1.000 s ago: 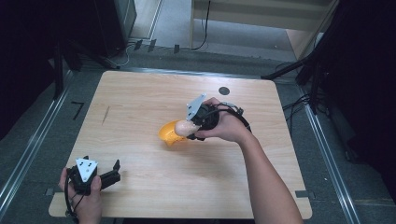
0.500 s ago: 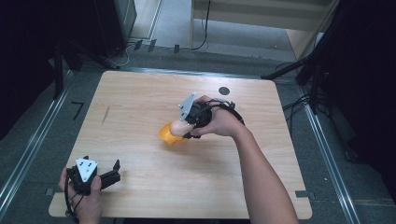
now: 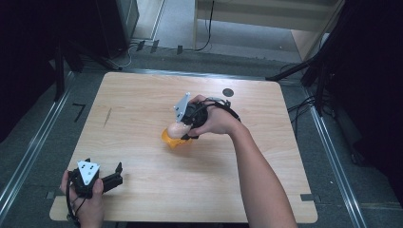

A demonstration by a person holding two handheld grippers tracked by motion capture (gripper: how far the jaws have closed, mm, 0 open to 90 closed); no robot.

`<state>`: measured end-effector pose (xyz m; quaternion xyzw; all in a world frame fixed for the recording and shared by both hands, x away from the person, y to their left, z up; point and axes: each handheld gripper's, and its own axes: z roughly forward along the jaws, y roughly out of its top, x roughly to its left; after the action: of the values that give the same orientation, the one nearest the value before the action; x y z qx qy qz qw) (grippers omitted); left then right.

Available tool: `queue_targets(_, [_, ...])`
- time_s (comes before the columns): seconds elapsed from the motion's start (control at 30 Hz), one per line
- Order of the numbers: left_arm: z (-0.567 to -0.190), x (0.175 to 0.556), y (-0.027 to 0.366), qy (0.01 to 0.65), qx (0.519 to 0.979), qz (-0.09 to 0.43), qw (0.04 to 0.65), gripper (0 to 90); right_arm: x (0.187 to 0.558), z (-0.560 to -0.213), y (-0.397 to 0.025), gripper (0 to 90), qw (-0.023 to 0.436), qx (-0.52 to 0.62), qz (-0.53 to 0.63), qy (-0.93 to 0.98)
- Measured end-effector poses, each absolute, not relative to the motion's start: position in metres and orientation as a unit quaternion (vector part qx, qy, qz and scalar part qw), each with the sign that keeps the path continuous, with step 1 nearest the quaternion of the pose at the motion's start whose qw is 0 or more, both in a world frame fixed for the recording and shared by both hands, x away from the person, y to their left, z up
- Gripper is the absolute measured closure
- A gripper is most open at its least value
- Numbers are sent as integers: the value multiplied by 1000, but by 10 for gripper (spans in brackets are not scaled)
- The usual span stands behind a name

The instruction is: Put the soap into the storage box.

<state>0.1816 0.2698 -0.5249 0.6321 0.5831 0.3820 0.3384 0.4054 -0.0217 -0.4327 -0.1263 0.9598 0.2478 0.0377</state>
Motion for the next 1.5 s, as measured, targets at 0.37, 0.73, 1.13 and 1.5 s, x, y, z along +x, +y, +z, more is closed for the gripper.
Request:
queue_targets(0.37, [-525,182,270,583,633,381,338,0,412,-443,-16,338,24,-127,230,965])
queue_targets(0.73, [-525,182,269,581,633,383,337,0,417,-448,-15,335,19,-125,223,967])
queue_targets(1.13, [-525,183,269,582,634,383,336,0,419,-442,-16,351,23,-102,248,963])
queue_targets(1.5, [-525,183,268,581,635,384,335,0,413,-439,-26,353,22,-96,254,962])
